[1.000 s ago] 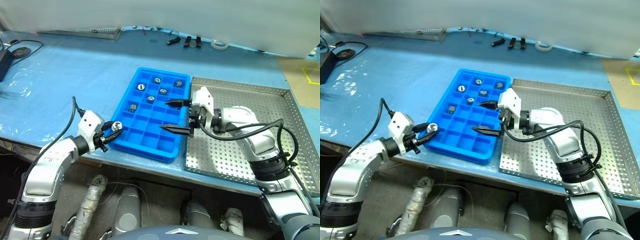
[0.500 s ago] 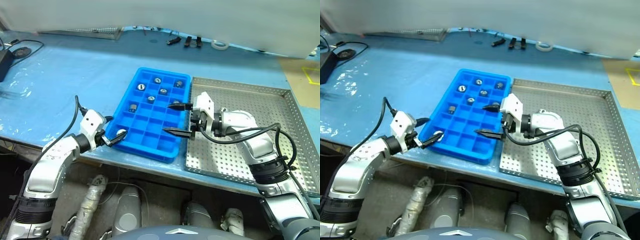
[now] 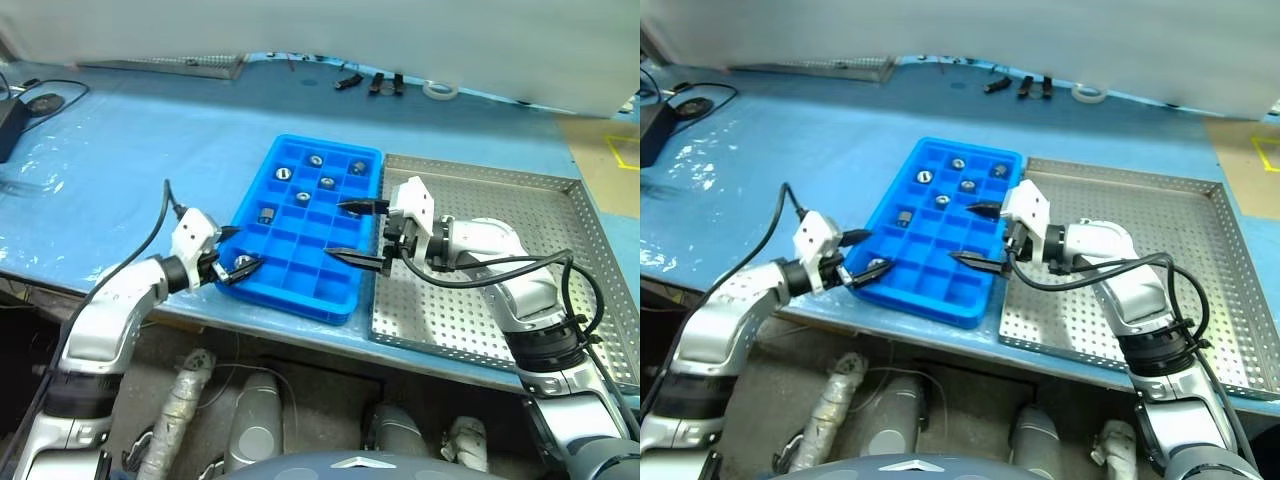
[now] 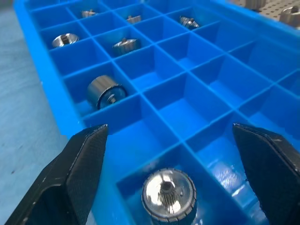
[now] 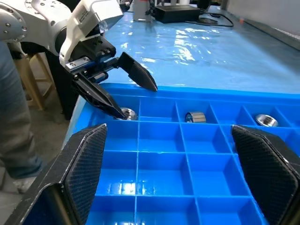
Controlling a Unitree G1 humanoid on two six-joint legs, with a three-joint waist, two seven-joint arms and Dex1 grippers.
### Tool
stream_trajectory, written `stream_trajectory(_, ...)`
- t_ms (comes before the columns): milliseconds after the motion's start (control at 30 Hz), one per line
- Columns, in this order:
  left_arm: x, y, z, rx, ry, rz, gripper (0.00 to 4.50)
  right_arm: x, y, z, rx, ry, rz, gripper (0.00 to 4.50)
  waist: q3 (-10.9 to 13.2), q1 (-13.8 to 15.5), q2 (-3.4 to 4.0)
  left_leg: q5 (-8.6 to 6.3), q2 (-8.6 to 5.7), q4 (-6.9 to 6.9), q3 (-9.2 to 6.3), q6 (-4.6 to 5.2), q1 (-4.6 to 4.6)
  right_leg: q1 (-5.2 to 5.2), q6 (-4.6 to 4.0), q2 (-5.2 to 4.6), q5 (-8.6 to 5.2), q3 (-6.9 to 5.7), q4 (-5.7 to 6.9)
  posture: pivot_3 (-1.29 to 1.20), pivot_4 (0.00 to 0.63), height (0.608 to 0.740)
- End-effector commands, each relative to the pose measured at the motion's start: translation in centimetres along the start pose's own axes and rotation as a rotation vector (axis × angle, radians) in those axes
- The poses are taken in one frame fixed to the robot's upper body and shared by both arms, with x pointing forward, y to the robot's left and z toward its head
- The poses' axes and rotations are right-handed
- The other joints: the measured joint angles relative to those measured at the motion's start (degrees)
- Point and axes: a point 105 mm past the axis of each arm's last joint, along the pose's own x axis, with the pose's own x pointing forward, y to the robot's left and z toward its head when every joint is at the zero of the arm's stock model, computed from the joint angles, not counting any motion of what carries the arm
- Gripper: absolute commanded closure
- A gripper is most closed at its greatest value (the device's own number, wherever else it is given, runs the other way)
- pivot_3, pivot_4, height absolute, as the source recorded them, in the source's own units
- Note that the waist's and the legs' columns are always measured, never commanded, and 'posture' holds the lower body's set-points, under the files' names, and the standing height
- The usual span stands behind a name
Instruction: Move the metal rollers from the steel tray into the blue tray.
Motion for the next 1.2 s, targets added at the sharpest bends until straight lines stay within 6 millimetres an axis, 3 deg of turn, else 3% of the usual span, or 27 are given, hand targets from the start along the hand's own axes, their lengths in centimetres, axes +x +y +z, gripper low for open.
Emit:
stream_trajectory(33, 2.2, 1.0, 2.2, 0.071, -0.058, -0.052, 0.05, -1.6, -0.7, 1.4, -0.049, -0.025, -0.094, 0.00, 0.0, -0.3, 0.00, 0.00, -0.02, 0.03, 0.00, 0.00, 0.01, 0.00, 0.00, 0.00, 0.00, 0.02, 0.04, 0.05, 0.150, 0.740)
stream_trajectory(100, 4.4, 1.8, 3.4, 0.106, -0.076, -0.049, 0.05, -2.5, -1.2, 1.8, -0.049, -0.033, -0.172, 0.00, 0.0, -0.8, -0.01, 0.02, -0.04, 0.08, 0.00, -0.02, 0.00, 0.00, 0.01, -0.01, 0.01, 0.06, 0.11, -0.01, 0.150, 0.740)
stream_trajectory(233, 8.8, 0.7, 6.3, 0.107, -0.145, -0.181, 0.05, -4.4, -1.6, 2.3, -0.060, -0.034, -0.326, 0.00, 0.0, -2.8, -0.06, 0.10, -0.09, 0.31, 0.02, -0.10, -0.04, -0.01, 0.05, -0.03, 0.04, 0.10, 0.21, -0.13, 0.150, 0.740)
stream_trajectory(367, 14.7, -2.1, 9.0, 0.179, -0.180, -0.290, 0.05, -6.9, -1.4, 2.7, -0.074, -0.013, -0.503, 0.00, 0.0, -4.8, -0.08, 0.09, -0.09, 0.37, 0.04, -0.08, -0.11, -0.04, 0.06, -0.02, 0.04, 0.12, 0.19, -0.30, 0.150, 0.740)
stream_trajectory(533, 18.7, -6.8, 9.2, 0.269, -0.117, -0.428, 0.05, -9.1, 0.2, 2.8, -0.067, 0.026, -0.631, 0.00, 0.0, -8.5, -0.08, -0.01, -0.12, 0.37, 0.11, 0.08, -0.09, 0.01, 0.15, -0.03, 0.08, 0.18, -0.04, -0.46, 0.150, 0.740)
stream_trajectory(633, 19.9, -9.4, 7.6, 0.336, -0.036, -0.496, 0.05, -10.5, 1.2, 2.8, -0.060, 0.054, -0.720, 0.00, 0.0, -10.6, -0.06, -0.19, -0.11, 0.31, 0.17, 0.36, -0.07, 0.03, 0.16, -0.03, 0.09, 0.18, -0.26, -0.55, 0.150, 0.740)
stream_trajectory(767, 20.7, -11.0, 6.5, 0.317, 0.022, -0.518, 0.05, -11.5, 2.2, 2.7, -0.045, 0.076, -0.796, 0.00, 0.0, -12.7, -0.06, -0.25, -0.09, 0.35, 0.22, 0.46, -0.06, 0.02, 0.14, -0.03, 0.07, 0.20, -0.30, -0.62, 0.150, 0.740)
stream_trajectory(1000, 21.4, -10.3, 5.5, 0.288, 0.083, -0.410, 0.05, -12.5, 3.4, 1.9, -0.015, 0.104, -0.862, 0.00, 0.0, -14.6, -0.07, -0.49, -0.16, 0.90, 0.22, 0.81, -0.04, 0.35, 0.22, -0.19, 0.05, 0.21, -0.36, -0.66, 0.150, 0.740)
stream_trajectory(1200, 21.2, -10.2, 3.4, 0.303, 0.159, -0.399, 0.05, -12.9, 3.6, 1.4, -0.003, 0.118, -0.878, 0.00, 0.0, -15.6, -0.07, -0.64, -0.32, 0.99, 0.23, 1.04, -0.07, 0.56, 0.22, -0.39, 0.05, 0.16, -0.58, -0.65, 0.150, 0.740)
